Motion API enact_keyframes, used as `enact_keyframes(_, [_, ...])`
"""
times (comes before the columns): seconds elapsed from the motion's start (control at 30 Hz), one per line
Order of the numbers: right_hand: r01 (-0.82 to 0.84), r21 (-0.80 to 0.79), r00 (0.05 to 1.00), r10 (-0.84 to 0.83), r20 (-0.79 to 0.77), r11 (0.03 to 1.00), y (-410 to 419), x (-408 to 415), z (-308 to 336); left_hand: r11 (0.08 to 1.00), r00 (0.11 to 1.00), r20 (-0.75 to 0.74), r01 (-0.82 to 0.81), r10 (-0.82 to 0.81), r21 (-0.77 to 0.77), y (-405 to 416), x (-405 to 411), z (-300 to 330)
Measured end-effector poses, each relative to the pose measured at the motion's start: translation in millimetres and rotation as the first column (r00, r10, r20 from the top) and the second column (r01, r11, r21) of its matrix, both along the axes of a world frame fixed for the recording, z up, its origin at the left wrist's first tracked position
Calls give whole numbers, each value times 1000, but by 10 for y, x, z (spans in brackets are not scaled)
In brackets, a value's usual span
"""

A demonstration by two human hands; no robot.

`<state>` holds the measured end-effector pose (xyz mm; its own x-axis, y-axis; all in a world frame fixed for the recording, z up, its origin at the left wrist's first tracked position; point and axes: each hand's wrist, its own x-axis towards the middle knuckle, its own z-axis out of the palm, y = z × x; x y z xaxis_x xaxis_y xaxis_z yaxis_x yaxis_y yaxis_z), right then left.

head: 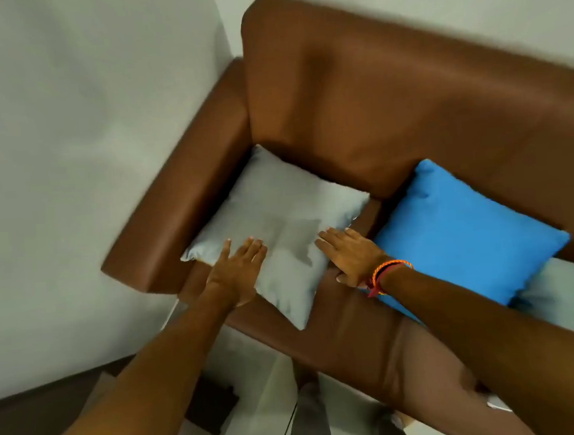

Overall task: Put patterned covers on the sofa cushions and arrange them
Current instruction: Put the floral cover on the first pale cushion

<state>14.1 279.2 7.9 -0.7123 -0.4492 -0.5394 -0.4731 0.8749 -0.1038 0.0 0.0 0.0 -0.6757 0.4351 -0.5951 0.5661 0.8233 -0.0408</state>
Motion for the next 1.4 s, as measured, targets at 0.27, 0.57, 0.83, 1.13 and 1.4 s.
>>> enact_keyframes(0.27, [-25, 129, 854, 89, -513, 991, -495, 200, -1304, 990, 931, -364, 63, -12, 130, -249, 251, -1199])
enact_keyframes(0.57, [151, -240, 932, -219, -288, 959, -382, 5, -1394, 940, 813, -553, 21, 183, 341, -91, 181, -1413])
enact_keyframes(0.83, [436, -643, 843, -537, 47, 630, -56, -803, -188, 797, 819, -460, 6, 343, 605, 35, -424, -338])
enact_keyframes(1.13, [447, -875, 642, -747, 171, 184, 443, -1519, 879, 464, 727, -310, -14, 612, 886, 924, -1690, 968])
enact_keyframes(1.4, [508, -836, 567, -811, 144, 207, 862, -1927, 744, 346, 737, -120, -161, 666, 924, 1452, -2260, 576])
